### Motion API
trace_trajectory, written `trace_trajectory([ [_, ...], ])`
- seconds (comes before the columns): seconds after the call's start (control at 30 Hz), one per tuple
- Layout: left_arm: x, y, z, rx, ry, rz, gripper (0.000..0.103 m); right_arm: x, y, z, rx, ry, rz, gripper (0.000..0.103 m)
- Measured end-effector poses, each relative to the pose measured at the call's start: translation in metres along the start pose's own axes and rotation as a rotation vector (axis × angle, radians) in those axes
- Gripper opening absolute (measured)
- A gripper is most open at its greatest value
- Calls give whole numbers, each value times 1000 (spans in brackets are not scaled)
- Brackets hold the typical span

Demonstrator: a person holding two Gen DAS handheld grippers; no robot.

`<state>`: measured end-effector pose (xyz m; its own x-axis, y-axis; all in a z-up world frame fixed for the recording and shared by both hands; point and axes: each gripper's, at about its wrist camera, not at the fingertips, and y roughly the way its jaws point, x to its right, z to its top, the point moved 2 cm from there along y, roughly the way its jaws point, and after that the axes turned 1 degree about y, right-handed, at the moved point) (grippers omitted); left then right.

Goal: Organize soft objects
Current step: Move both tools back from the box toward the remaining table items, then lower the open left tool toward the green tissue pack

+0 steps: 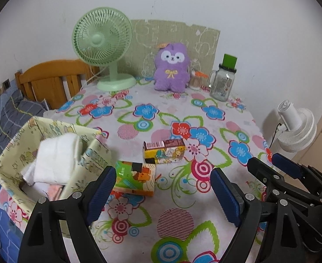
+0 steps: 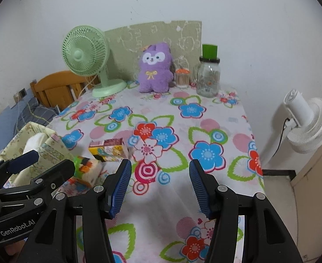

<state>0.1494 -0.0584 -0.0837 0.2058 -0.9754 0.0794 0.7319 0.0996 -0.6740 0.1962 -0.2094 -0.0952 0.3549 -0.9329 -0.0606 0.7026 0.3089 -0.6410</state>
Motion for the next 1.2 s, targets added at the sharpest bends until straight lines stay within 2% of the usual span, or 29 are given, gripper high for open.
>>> trace_trajectory([
  [0.33, 0, 40, -10, -75, -57, 60, 89, 10, 48, -5, -69, -33, 43, 58],
  [0.7, -8, 73, -24, -140, -134, 158, 89, 1, 103, 1, -127, -211, 200, 58],
  [0.9, -15, 85, -27, -155, -176, 197, 90, -8, 115, 8, -97, -307, 241, 58],
  [1.2, -28, 97, -30, -153, -226, 279, 90, -25, 133, 14, -86, -419, 255, 58],
])
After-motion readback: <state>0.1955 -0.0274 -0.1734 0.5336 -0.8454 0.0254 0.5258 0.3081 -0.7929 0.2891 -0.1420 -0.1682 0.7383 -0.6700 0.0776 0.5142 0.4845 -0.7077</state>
